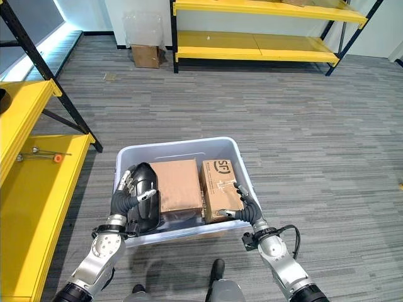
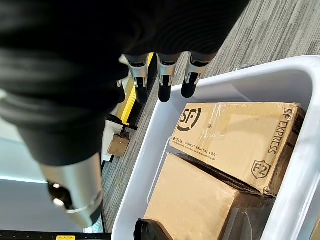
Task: Move parts from the plastic box to the shelf.
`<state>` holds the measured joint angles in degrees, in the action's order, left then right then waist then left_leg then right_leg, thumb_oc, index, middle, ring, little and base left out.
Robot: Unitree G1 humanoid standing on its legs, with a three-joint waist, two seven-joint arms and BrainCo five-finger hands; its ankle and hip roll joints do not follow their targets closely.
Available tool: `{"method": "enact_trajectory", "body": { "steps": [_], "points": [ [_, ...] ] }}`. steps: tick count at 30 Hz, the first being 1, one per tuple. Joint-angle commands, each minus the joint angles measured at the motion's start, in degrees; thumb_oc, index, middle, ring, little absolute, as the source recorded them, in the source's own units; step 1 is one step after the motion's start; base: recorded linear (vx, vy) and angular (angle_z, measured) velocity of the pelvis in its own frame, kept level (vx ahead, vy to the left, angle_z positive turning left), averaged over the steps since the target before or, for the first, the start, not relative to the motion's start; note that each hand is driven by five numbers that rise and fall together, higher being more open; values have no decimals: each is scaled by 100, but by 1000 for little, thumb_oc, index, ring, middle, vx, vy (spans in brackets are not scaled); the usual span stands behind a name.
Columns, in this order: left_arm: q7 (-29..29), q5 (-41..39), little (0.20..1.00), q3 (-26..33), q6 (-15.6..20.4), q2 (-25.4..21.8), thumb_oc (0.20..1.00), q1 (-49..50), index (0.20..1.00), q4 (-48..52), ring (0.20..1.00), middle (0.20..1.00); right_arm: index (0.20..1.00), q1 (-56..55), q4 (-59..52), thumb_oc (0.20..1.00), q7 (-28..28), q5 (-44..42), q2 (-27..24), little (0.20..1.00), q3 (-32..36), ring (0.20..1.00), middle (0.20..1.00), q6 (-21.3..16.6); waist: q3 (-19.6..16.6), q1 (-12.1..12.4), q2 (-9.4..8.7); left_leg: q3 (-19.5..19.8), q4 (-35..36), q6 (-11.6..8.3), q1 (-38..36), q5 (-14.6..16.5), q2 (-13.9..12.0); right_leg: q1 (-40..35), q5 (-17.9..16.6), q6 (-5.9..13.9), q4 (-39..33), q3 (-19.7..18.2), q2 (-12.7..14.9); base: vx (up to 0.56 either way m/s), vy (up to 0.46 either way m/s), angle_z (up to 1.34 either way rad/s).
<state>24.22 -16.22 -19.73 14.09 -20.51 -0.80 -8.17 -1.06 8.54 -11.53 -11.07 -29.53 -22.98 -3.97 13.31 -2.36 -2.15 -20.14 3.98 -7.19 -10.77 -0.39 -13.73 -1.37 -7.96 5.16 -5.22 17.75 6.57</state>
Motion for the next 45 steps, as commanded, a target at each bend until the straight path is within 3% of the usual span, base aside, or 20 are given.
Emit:
{"method": "enact_trajectory", "body": {
  "steps": [1,13,18,23,26,27,28,29,35,42,45],
  "points": [
    [705,223,1000,123,-101,-128,1000,-148,1000,-5,1000,1000,1000,197,-257,1000,-187,102,174,1000,105,1000,1000,-299,-8,72,-274,89,-41,200,451,-434,201,-156,291,301,529,-8,368,13,-51,-3],
    [2446,937,1000,316,-722,34,1000,-1443,1000,-1555,1000,1000,1000,573,-33,1000,-555,126,383,1000,-107,1000,1000,-461,556,-111,-596,35,-593,135,1159,-353,-19,409,284,322,695,-258,234,-62,-60,-5],
    [2638,978,1000,263,-532,214,1000,-1958,1000,-2190,1000,1000,1000,796,-20,1000,-673,80,346,1000,-287,1000,1000,-481,818,-201,-703,17,-752,85,1450,-358,-114,614,301,282,690,-317,177,-68,-23,-7],
    [2753,1014,1000,94,-701,279,1000,-2325,1000,-2374,1000,1000,1000,919,-35,1000,-602,103,223,1000,-311,1000,1000,-498,1039,-289,-786,10,-942,48,1717,-340,-182,800,320,236,710,-351,121,-56,-4,-7],
    [2889,696,1000,107,-731,328,1000,-2552,1000,-2612,1000,1000,1000,1021,-52,1000,-560,114,182,1000,-304,1000,1000,-535,1181,-334,-850,47,-1113,25,1932,-313,-228,966,348,207,791,-389,92,-17,-9,-7],
    [2910,373,1000,164,-693,396,1000,-2652,1000,-2771,1000,1000,1000,1077,-87,1000,-580,105,165,1000,-309,1000,1000,-484,1247,-351,-859,128,-1213,-45,1988,-166,-261,1000,451,251,852,-422,64,-43,-29,-3],
    [2911,319,1000,188,-684,413,1000,-2687,1000,-2807,1000,1000,1000,1102,-97,1000,-586,86,164,1000,-308,1000,1000,-464,1275,-353,-893,79,-1223,11,2071,-281,-259,1080,368,198,851,-401,76,30,-19,-5],
    [2948,284,1000,232,-654,465,1000,-2741,1000,-2915,1000,1000,1000,1130,-105,1000,-600,70,169,1000,-314,1000,1000,-427,1304,-364,-887,141,-1274,-56,2066,-142,-281,1062,460,246,872,-424,51,-28,-21,-7],
    [3199,-6,1000,404,-688,482,1000,-3083,1000,-3311,1000,1000,1000,1299,-150,1000,-512,-8,114,1000,-301,1000,1000,-324,1489,-441,-1006,178,-1516,-119,2414,-96,-365,1370,472,216,970,-442,-4,-19,-19,-6],
    [3788,-968,1000,943,-615,350,1000,-3644,1000,-4036,1000,1000,1000,1549,-77,1000,-534,-104,87,1000,-398,1000,1000,-296,1645,-529,-1129,267,-1761,-192,2794,-41,-433,1708,522,191,1114,-449,-57,-22,-26,0],
    [3733,-1047,1000,1112,-670,246,1000,-3839,1000,-4326,1000,1000,1000,1673,-17,1000,-595,-204,111,1000,-451,1000,1000,-258,1647,-538,-1182,300,-1825,-218,2946,-28,-463,1841,528,188,1146,-438,-71,-12,-49,3]
  ]
}}
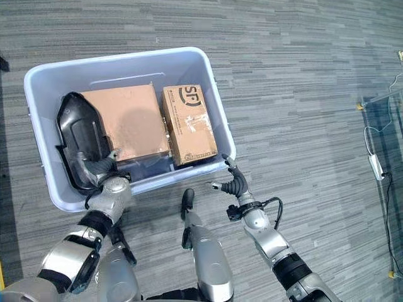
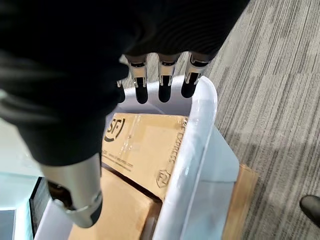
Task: Move parts from the plastic box to the shelf.
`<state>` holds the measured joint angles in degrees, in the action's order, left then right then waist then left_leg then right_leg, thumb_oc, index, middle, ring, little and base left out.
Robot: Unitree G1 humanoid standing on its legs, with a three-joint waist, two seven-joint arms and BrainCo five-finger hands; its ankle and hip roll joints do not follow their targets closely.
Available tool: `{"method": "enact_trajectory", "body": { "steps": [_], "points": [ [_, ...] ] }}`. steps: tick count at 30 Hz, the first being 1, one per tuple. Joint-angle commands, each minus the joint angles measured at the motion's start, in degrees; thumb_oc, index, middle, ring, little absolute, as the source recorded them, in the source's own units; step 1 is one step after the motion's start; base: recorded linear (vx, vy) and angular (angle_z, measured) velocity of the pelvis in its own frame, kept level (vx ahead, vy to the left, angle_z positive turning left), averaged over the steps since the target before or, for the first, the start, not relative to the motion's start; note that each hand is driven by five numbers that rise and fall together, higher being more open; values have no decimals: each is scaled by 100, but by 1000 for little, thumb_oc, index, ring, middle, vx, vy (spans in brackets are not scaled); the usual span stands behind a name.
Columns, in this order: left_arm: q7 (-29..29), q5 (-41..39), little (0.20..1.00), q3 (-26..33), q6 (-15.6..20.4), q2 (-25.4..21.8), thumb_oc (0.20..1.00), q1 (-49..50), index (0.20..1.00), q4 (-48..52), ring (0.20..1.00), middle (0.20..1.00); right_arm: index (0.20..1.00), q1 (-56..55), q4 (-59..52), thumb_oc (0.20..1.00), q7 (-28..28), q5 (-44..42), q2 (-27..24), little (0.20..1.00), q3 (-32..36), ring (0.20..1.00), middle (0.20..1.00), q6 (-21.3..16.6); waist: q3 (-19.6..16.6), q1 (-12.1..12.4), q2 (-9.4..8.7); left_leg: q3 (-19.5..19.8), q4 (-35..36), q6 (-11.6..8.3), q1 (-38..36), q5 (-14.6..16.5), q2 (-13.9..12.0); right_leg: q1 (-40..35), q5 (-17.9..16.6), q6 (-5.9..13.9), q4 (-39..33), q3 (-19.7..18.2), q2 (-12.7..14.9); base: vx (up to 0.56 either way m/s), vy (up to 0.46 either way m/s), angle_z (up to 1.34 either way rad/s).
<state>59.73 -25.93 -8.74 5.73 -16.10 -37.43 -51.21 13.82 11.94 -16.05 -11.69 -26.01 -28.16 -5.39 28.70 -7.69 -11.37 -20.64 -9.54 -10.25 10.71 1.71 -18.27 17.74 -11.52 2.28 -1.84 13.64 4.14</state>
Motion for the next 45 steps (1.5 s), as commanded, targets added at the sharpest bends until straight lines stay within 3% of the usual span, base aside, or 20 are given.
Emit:
{"method": "enact_trajectory", "body": {
  "steps": [1,5,6,12,14,21,30,38,43,45],
  "points": [
    [102,-108,1000,44,139,-236,1000,-263,1000,-123,1000,1000,1000,236,-335,1000,-162,-168,-234,1000,39,1000,1000,-114,108,-17,-277,358,-485,79,849,-237,-19,-21,884,476,818,-20,168,-19,-52,10],
    [-187,299,1000,10,-28,-315,1000,-461,1000,-278,1000,1000,1000,373,-322,1000,-203,-272,-230,1000,-12,1000,1000,-40,109,-56,-333,365,-520,66,987,-228,-41,141,878,471,856,-35,147,-10,-24,4],
    [-636,576,1000,-123,-126,-342,1000,-544,1000,-311,1000,1000,1000,409,-358,1000,-215,-305,-256,1000,-37,1000,1000,-13,109,-94,-360,347,-532,63,1073,-220,-47,244,871,469,866,-56,137,0,0,0],
    [-1633,2135,1000,-818,-283,-430,1000,-614,1000,-76,1000,1000,1000,380,-471,1000,-22,-256,-363,1000,96,1000,1000,42,109,-195,-342,272,-582,83,1223,-224,-34,453,829,464,926,-110,148,-16,14,0],
    [-1773,2199,1000,-1190,-205,-453,1000,-632,1000,146,1000,1000,1000,403,-502,1000,85,-205,-472,1000,165,1000,1000,74,109,-269,-270,223,-611,94,1330,-244,10,609,811,459,984,-169,176,-43,128,-1],
    [-2015,2741,1000,-1656,-209,-519,1000,-865,1000,216,1000,1000,1000,545,-417,1000,195,-155,-518,1000,227,1000,1000,90,109,-404,-193,141,-668,86,1485,-245,45,840,797,463,1065,-260,213,-18,55,-11],
    [-2061,3214,1000,-1947,-139,-562,1000,-968,1000,199,1000,1000,1000,443,-434,1000,288,-136,-542,1000,266,1000,1000,50,109,-507,-162,52,-693,75,1501,-232,41,912,804,462,1103,-321,220,0,6,-1],
    [-1093,4204,1000,-1940,3,-670,1000,-963,1000,337,1000,1000,1000,381,-375,1000,285,-93,-502,1000,169,1000,1000,-98,109,-473,-55,28,-683,70,1461,-232,80,907,844,463,1139,-321,288,1,12,-6],
    [-1176,4577,1000,-2029,242,-825,1000,-941,1000,431,1000,1000,1000,293,-279,1000,244,-53,-524,1000,157,1000,1000,-222,109,-398,58,80,-537,70,1354,-292,141,833,857,472,1138,-268,326,-19,11,5],
    [-572,4775,1000,-1986,435,-780,1000,-819,1000,522,1000,1000,1000,256,-302,1000,230,-64,-518,1000,173,1000,1000,-257,109,-383,38,27,-455,144,1374,-441,147,870,755,410,1100,-242,337,-87,-45,5]
  ]
}}
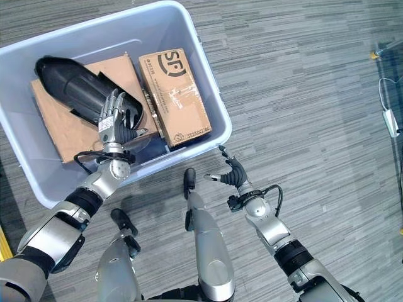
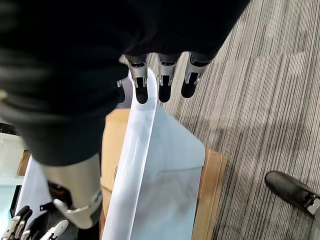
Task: Move parts from the plastic box to the shelf.
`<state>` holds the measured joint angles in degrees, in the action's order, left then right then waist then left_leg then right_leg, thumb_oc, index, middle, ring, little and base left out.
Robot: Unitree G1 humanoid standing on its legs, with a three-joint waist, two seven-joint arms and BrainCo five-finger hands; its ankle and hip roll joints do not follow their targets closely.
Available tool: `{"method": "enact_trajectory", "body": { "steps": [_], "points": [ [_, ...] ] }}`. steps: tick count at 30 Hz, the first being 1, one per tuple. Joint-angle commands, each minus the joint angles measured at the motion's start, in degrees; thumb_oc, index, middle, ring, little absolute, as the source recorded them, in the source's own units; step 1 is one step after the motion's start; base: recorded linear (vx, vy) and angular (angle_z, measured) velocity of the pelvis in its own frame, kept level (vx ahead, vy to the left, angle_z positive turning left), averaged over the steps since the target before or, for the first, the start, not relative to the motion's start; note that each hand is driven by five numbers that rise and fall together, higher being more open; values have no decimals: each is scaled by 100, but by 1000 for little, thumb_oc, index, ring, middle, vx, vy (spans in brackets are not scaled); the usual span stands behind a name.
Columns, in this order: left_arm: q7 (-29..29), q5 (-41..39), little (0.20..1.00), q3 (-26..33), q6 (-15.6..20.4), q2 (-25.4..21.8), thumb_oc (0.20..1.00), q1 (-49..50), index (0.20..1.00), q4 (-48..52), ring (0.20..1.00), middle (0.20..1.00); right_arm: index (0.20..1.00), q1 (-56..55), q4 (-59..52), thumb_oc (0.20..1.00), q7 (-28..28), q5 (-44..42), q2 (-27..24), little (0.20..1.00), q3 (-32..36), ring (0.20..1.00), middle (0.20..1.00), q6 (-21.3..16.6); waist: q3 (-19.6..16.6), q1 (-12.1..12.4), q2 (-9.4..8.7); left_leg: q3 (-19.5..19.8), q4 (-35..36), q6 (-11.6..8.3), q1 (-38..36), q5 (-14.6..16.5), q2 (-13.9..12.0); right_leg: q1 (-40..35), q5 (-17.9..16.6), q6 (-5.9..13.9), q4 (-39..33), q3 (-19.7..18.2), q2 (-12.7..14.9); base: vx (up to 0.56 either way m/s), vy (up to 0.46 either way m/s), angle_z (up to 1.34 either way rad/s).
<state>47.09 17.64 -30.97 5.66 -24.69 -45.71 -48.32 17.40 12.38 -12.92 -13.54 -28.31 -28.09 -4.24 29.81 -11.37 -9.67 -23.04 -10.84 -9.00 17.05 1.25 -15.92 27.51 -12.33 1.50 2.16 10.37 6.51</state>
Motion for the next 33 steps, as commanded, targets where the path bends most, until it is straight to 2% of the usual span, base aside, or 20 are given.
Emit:
{"method": "enact_trajectory", "body": {
  "steps": [1,4,5,6,9,10,11,16,17,18,19,20,21,25,27,33],
  "points": [
    [1122,417,1000,302,552,94,1000,72,1000,296,1000,1000,1000,-119,-338,1000,-81,123,-286,1000,159,1000,1000,-393,-2,7,-128,280,-306,23,709,-400,-84,-138,850,477,701,88,96,-67,-54,3],
    [2787,668,1000,784,1046,77,1000,293,1000,639,1000,1000,1000,-296,-303,1000,-107,176,-248,1000,135,1000,1000,-549,-2,100,-107,346,-203,18,585,-425,-66,-278,891,448,661,115,74,16,-63,-1],
    [3201,555,1000,1059,1223,69,1000,395,1000,851,1000,1000,1000,-388,-268,1000,-143,178,-226,1000,135,1000,1000,-645,-2,162,-97,395,-163,14,544,-430,-60,-353,919,440,638,143,66,29,-229,-1],
    [3467,72,1000,1535,1561,224,1000,653,1000,1120,1000,1000,1000,-438,-168,1000,-314,139,-91,1000,83,1000,1000,-730,-2,324,-101,528,-81,0,481,-451,-54,-490,961,450,599,232,44,30,-252,4],
    [3090,-429,1000,1684,1671,407,1000,853,1000,1221,1000,1000,1000,-407,-101,1000,-444,128,47,1000,24,1000,1000,-713,-2,426,-133,594,-41,-27,462,-477,-79,-562,966,454,564,314,18,17,-165,27],
    [2826,-962,1000,1679,1659,559,1000,975,1000,1263,1000,1000,1000,-382,-94,1000,-514,124,107,1000,-9,1000,1000,-695,-2,475,-168,622,-10,-51,457,-510,-118,-601,960,446,532,374,-5,17,-150,27],
    [2775,-1107,1000,1703,1646,666,1000,1081,1000,1280,1000,1000,1000,-384,-104,1000,-525,120,132,1000,-8,1000,1000,-669,-2,490,-180,627,-7,-58,443,-511,-140,-626,970,445,528,388,-18,18,-123,17],
    [2976,-1853,1000,1852,1549,965,1000,1296,1000,1252,1000,1000,1000,-325,-190,1000,-545,61,222,1000,10,1000,1000,-485,-2,515,-301,585,21,-80,367,-543,-253,-744,980,411,468,434,-105,40,-100,5],
    [2909,-2111,1000,1913,1521,986,1000,1265,1000,1221,1000,1000,1000,-301,-198,1000,-536,32,232,1000,-9,1000,1000,-417,-2,517,-315,627,-2,-157,275,-423,-306,-850,1087,455,482,422,-147,19,-80,7],
    [2897,-2144,1000,1920,1533,982,1000,1250,1000,1224,1000,1000,1000,-289,-206,1000,-538,30,231,1000,-7,1000,1000,-414,-2,512,-341,574,8,-95,359,-555,-299,-769,984,400,462,447,-133,93,-59,7],
    [2805,-2279,1000,1939,1533,988,1000,1233,1000,1215,1000,1000,1000,-279,-212,1000,-522,17,230,1000,-10,1000,1000,-374,-2,512,-334,626,-3,-164,273,-430,-327,-861,1087,451,475,424,-160,14,-40,3],
    [2687,-2378,1000,1951,1528,983,1000,1218,1000,1213,1000,1000,1000,-268,-224,1000,-511,12,229,1000,-7,1000,1000,-344,-2,509,-343,626,-3,-167,272,-432,-336,-868,1088,449,470,423,-167,112,-79,-2],
    [2170,-2873,1000,1966,1472,1028,1000,1171,1000,1202,1000,1000,1000,-260,-250,1000,-457,-1,227,1000,-13,1000,1000,-292,-2,492,-389,609,-40,-183,258,-434,-397,-897,1087,437,473,447,-198,38,-74,-4],
    [1718,-3195,1000,1932,1305,1063,1000,1096,1000,1147,1000,1000,1000,-216,-300,1000,-413,38,233,1000,-12,1000,1000,-185,-2,451,-433,577,-59,-190,243,-435,-444,-901,1081,425,474,444,-230,16,-24,-2],
    [1696,-3078,1000,1861,1179,1062,1000,992,1000,1107,1000,1000,1000,-187,-342,1000,-362,47,214,1000,-12,1000,1000,-101,-2,400,-469,535,-95,-198,251,-437,-483,-881,1077,406,487,426,-253,34,-22,-4],
    [1756,-3511,1000,1893,989,754,1000,383,1000,926,1000,1000,1000,-72,-370,1000,-217,38,81,1000,-45,1000,1000,36,-2,240,-562,461,-346,-223,344,-369,-614,-785,1134,338,625,363,-327,48,-15,-5]
  ]
}}
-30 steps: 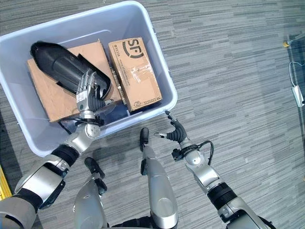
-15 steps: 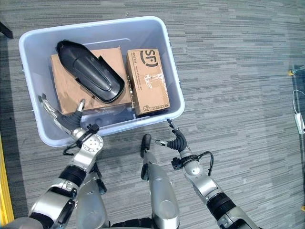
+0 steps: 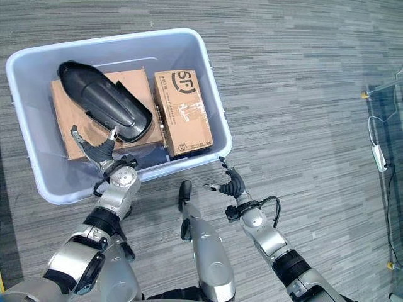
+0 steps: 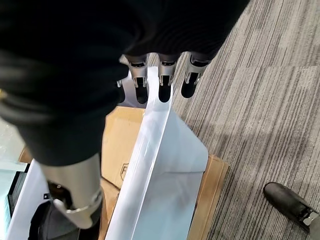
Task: Move parts from the plastic box to the shelf.
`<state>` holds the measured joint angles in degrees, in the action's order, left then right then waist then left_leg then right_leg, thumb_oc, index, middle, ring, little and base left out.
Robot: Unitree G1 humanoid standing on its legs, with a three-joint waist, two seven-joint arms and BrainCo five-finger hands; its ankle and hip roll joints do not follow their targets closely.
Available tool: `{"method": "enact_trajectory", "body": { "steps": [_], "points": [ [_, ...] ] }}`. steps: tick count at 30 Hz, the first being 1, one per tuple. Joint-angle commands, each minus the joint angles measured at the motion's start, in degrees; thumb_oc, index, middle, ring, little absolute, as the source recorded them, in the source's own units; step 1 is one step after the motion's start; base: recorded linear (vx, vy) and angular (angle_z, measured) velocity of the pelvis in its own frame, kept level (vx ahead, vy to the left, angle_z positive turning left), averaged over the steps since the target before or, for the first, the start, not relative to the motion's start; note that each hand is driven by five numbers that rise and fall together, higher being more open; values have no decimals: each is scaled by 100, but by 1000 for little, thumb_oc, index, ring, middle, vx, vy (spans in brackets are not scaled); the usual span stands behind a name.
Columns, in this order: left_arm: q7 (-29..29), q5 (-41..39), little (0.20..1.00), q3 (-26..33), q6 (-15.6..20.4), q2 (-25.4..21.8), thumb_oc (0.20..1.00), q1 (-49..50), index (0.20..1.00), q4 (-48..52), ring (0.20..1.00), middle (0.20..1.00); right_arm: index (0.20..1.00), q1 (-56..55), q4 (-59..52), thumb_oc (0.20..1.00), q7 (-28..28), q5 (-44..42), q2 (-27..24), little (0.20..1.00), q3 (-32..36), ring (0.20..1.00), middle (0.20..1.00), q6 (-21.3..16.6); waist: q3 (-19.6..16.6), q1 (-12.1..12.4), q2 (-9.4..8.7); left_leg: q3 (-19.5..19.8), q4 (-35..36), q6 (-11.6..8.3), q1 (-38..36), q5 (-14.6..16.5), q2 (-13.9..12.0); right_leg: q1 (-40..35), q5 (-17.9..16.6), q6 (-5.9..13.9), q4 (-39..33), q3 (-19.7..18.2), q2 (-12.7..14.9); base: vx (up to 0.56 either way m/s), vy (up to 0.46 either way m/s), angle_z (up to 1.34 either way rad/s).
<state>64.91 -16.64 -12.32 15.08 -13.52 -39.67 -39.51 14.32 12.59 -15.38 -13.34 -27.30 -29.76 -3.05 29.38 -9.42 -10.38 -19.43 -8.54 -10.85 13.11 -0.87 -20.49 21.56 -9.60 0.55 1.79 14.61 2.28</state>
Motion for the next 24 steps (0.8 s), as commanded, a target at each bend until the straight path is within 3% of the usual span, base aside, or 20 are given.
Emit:
{"method": "enact_trajectory", "body": {
  "steps": [1,11,12,15,20,24],
  "points": [
    [-63,-365,1000,30,-241,-440,1000,-423,1000,-37,1000,1000,1000,277,-359,1000,45,-21,-38,1000,107,1000,1000,-72,42,22,-514,108,-631,-48,785,-141,-176,-153,872,427,691,-68,73,45,-49,-14],
    [-125,-796,1000,143,-689,-583,1000,-899,1000,-678,1000,1000,1000,376,-338,1000,-27,-98,-34,1000,-47,1000,1000,19,42,-93,-653,155,-857,-80,1064,-57,-255,115,915,401,837,-81,16,29,-33,-4],
    [-66,-1280,1000,228,-691,-584,1000,-977,1000,-818,1000,1000,1000,387,-341,1000,-29,-109,-42,1000,-58,1000,1000,49,42,-112,-674,190,-931,-85,1148,-30,-261,176,921,393,867,-82,2,31,-40,2],
    [-51,-1315,1000,309,-666,-599,1000,-1039,1000,-981,1000,1000,1000,414,-330,1000,-39,-118,-42,1000,-87,1000,1000,68,42,-126,-700,231,-1003,-99,1243,-14,-272,252,922,390,905,-78,-7,25,-38,1],
    [879,-1362,1000,524,-484,-611,1000,-999,1000,-1269,1000,1000,1000,383,-333,1000,-88,-142,-82,1000,-147,1000,1000,40,42,-109,-726,338,-1042,-112,1406,-4,-262,376,951,383,967,-65,-20,29,-55,3],
    [513,-1533,1000,611,-476,-627,1000,-1066,1000,-1585,1000,1000,1000,532,-228,1000,-184,-224,-43,1000,-283,1000,1000,32,42,-83,-780,418,-1079,-137,1517,-10,-279,441,928,388,972,-39,-23,16,-64,7]
  ]
}}
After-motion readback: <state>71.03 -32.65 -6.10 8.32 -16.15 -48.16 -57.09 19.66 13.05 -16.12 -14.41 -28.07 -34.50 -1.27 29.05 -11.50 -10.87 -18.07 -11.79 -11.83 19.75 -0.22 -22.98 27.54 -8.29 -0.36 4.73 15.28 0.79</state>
